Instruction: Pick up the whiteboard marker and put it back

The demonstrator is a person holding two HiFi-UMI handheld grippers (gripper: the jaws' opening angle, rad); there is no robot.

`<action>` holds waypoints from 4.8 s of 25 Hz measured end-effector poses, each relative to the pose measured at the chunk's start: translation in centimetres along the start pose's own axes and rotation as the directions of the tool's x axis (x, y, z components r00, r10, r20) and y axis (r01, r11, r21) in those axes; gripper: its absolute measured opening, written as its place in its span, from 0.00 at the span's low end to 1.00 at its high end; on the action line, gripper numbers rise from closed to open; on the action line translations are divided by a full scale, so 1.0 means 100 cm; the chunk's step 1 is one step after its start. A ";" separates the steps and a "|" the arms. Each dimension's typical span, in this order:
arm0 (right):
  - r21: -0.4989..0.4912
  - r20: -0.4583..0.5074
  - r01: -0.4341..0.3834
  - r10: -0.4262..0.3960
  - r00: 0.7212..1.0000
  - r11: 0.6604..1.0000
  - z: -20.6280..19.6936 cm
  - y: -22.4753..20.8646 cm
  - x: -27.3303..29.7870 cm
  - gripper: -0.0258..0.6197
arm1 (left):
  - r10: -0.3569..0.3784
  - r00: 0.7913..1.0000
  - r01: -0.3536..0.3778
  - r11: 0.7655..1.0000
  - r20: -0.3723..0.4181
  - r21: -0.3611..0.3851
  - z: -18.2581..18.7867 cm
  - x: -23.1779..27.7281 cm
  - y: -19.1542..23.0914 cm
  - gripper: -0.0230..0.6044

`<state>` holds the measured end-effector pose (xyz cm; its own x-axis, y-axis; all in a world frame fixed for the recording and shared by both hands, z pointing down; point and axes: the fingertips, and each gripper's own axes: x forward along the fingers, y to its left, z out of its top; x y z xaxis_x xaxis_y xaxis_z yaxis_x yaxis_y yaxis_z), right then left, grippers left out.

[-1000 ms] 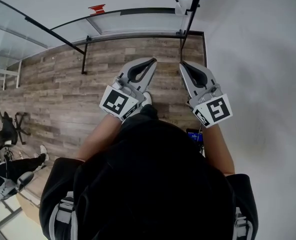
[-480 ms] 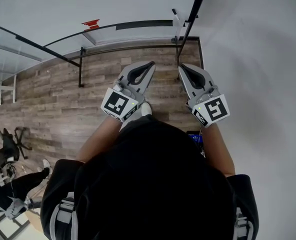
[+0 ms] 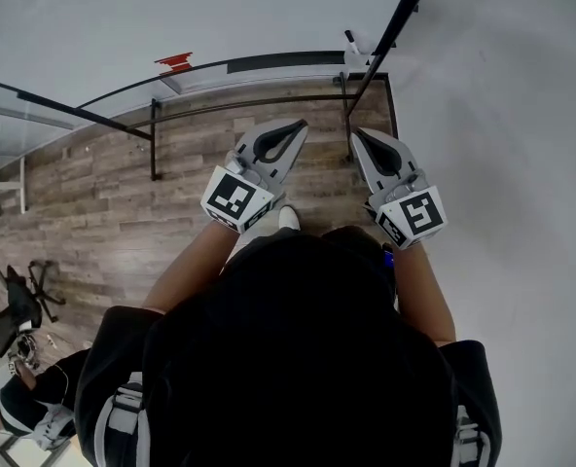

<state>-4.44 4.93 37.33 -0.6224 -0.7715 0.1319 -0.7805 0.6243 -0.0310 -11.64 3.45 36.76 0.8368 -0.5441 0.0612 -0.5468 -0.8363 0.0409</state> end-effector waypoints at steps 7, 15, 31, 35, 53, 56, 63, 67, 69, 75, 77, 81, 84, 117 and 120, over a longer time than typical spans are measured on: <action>0.020 -0.017 -0.012 0.012 1.000 1.000 -0.013 -0.034 0.026 0.03 | 0.024 0.999 -0.024 0.999 -0.022 -0.028 -0.016 0.024 0.030 0.04; -0.008 -0.023 -0.118 0.118 0.993 0.993 -0.017 -0.093 0.049 0.03 | 0.114 0.993 -0.115 0.993 -0.027 -0.040 -0.025 0.076 0.052 0.04; 0.048 -0.038 -0.283 0.285 0.958 0.958 -0.025 -0.198 0.061 0.03 | 0.302 0.953 -0.304 0.946 -0.029 -0.109 -0.019 0.171 0.071 0.04; 0.064 -0.065 -0.277 0.281 0.958 0.959 -0.033 -0.212 0.073 0.03 | 0.331 0.943 -0.334 0.937 -0.042 -0.105 -0.022 0.176 0.080 0.04; 0.034 -0.244 -0.053 0.060 0.968 0.998 -0.105 -0.259 0.182 0.03 | 0.120 0.993 -0.121 0.991 -0.019 -0.049 -0.058 0.203 0.152 0.04; 0.025 -0.294 -0.035 0.040 0.955 0.999 -0.123 -0.266 0.191 0.11 | 0.089 0.996 -0.091 0.995 -0.029 -0.044 -0.059 0.207 0.152 0.04; 0.006 -0.428 -0.008 0.010 0.904 1.000 -0.172 -0.281 0.216 0.22 | 0.065 0.997 -0.067 0.996 -0.033 -0.059 -0.064 0.213 0.164 0.04; 0.006 -0.479 -0.010 0.011 0.878 1.000 -0.189 -0.284 0.224 0.24 | 0.060 0.997 -0.063 0.995 -0.040 -0.077 -0.067 0.212 0.166 0.04; 0.002 -0.493 -0.010 0.010 0.870 1.000 -0.195 -0.285 0.228 0.24 | 0.061 0.997 -0.064 0.995 -0.040 -0.081 -0.067 0.210 0.167 0.04; -0.025 -0.514 -0.028 0.011 0.858 0.999 -0.203 -0.284 0.240 0.24 | 0.077 0.996 -0.081 0.993 -0.047 -0.090 -0.065 0.201 0.176 0.04; -0.049 -0.524 -0.037 0.006 0.852 0.998 -0.206 -0.284 0.241 0.24 | 0.081 0.995 -0.086 0.992 -0.053 -0.091 -0.066 0.200 0.177 0.04; -0.112 -0.529 -0.027 -0.037 0.848 0.993 -0.211 -0.289 0.242 0.15 | 0.104 0.992 -0.110 0.991 -0.068 -0.078 -0.072 0.199 0.178 0.04; -0.113 -0.515 -0.022 -0.040 0.856 0.993 -0.209 -0.291 0.242 0.14 | 0.114 0.991 -0.118 0.991 -0.067 -0.060 -0.070 0.197 0.176 0.04; -0.057 -0.070 -0.033 0.029 0.997 0.998 -0.019 -0.280 0.168 0.14 | 0.069 0.997 -0.069 0.998 0.026 0.003 -0.023 0.214 0.153 0.04; -0.045 -0.042 -0.052 0.050 0.998 0.998 0.000 -0.271 0.153 0.14 | 0.050 0.998 -0.050 0.999 0.034 0.006 -0.011 0.213 0.144 0.04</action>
<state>7.25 -23.79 40.20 -0.6578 -0.7333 0.1720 -0.7435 0.6687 0.0069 -1.67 -20.12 39.72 0.8088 -0.5874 0.0290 -0.5881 -0.8081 0.0320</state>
